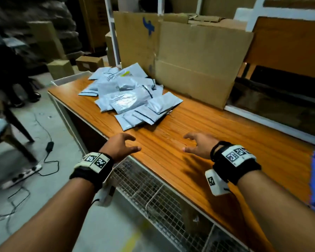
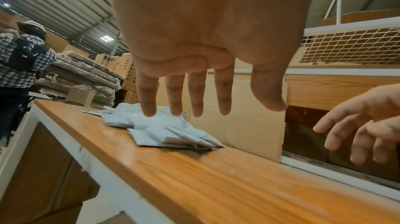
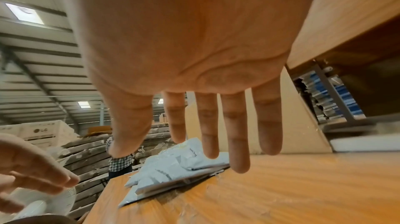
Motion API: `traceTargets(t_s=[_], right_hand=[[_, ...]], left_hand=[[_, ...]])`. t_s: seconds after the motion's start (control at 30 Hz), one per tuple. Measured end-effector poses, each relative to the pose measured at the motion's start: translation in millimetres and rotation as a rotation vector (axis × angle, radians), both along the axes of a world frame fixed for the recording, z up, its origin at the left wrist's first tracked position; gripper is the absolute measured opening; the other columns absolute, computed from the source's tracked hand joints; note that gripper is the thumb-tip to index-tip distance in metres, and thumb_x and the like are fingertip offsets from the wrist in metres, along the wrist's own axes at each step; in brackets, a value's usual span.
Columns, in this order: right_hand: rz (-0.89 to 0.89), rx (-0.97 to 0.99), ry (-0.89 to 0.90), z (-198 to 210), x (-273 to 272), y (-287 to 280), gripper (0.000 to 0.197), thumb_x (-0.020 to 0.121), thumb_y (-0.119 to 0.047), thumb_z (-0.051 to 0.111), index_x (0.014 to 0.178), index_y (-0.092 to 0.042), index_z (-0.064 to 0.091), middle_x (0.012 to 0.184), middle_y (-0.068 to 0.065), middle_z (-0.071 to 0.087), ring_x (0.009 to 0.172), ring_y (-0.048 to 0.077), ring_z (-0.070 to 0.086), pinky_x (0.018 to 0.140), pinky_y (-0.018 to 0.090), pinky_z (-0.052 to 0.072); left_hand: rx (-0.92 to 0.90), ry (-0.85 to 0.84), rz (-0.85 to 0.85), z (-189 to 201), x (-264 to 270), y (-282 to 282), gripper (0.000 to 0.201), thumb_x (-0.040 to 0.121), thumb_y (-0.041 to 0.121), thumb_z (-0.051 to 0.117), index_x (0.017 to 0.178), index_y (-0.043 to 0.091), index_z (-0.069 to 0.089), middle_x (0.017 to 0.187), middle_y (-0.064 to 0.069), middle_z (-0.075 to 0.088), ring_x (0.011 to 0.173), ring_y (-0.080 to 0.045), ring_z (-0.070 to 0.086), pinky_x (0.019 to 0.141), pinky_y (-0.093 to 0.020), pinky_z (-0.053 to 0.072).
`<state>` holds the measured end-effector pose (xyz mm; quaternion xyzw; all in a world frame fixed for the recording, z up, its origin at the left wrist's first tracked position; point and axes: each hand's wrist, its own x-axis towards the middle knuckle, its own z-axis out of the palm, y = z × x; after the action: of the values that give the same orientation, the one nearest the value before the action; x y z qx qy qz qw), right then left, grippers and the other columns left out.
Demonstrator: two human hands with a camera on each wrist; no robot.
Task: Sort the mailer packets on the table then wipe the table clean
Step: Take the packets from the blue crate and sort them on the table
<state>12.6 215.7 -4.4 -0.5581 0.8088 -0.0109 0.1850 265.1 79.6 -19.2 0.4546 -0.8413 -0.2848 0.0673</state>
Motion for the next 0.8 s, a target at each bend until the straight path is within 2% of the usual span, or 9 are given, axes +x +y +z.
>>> traceTargets(t_s=[0.1,0.2,0.33,0.47,0.57,0.7,0.8], right_hand=[[-0.056,0.011,-0.028,-13,6,-24,0.057,0.086,-0.054,0.061,0.136,-0.030,0.047,0.142,0.005,0.049,0.123,0.023,0.051,0.096,0.031,0.041],[-0.081,0.017,-0.001,-16,-1,-54,0.056,0.086,-0.052,0.062,0.135,-0.029,0.049,0.140,0.008,0.050,0.125,0.025,0.049,0.096,0.030,0.040],[-0.124,-0.004,0.011,-18,-13,-103,0.055,0.087,-0.050,0.062,0.135,-0.027,0.049,0.137,0.008,0.051,0.125,0.026,0.048,0.094,0.028,0.039],[-0.176,-0.049,-0.043,-32,-31,-165,0.062,0.086,-0.050,0.063,0.141,-0.027,0.042,0.144,0.010,0.042,0.131,0.026,0.041,0.104,0.032,0.036],[-0.249,-0.124,-0.113,-43,-46,-218,0.067,0.084,-0.053,0.063,0.142,-0.028,0.041,0.145,0.010,0.038,0.130,0.027,0.043,0.105,0.032,0.036],[-0.404,-0.243,-0.212,-55,-57,-274,0.066,0.086,-0.062,0.054,0.143,-0.034,0.039,0.154,0.009,0.022,0.135,0.030,0.037,0.109,0.035,0.031],[-0.411,-0.152,-0.176,-66,-63,-301,0.079,0.079,-0.073,0.052,0.147,-0.043,0.025,0.157,0.011,0.011,0.139,0.038,0.029,0.112,0.044,0.031]], left_hand=[[-0.011,-0.009,-0.020,-4,0,-31,0.053,0.080,0.046,0.072,0.123,0.016,0.062,0.133,-0.005,0.058,0.118,-0.021,0.055,0.095,-0.031,0.045],[-0.072,0.010,-0.074,-7,-13,-58,0.062,0.082,0.044,0.070,0.135,0.017,0.052,0.140,-0.005,0.051,0.127,-0.022,0.049,0.103,-0.033,0.041],[-0.145,0.001,-0.110,-17,-41,-98,0.067,0.084,0.048,0.067,0.142,0.028,0.041,0.144,-0.006,0.046,0.128,-0.026,0.047,0.103,-0.042,0.041],[-0.238,-0.140,-0.169,-28,-78,-141,0.067,0.081,0.061,0.059,0.139,0.032,0.043,0.146,-0.003,0.043,0.132,-0.025,0.041,0.106,-0.045,0.036],[-0.275,-0.225,-0.182,-34,-109,-166,0.073,0.080,0.065,0.056,0.142,0.032,0.038,0.150,-0.005,0.034,0.137,-0.026,0.032,0.111,-0.046,0.029],[-0.243,-0.306,-0.208,-41,-142,-186,0.081,0.075,0.074,0.054,0.140,0.030,0.036,0.144,-0.011,0.039,0.132,-0.033,0.038,0.104,-0.049,0.034],[-0.240,-0.395,-0.249,-46,-153,-193,0.084,0.071,0.075,0.057,0.138,0.028,0.038,0.138,-0.014,0.044,0.129,-0.035,0.039,0.101,-0.048,0.035]])
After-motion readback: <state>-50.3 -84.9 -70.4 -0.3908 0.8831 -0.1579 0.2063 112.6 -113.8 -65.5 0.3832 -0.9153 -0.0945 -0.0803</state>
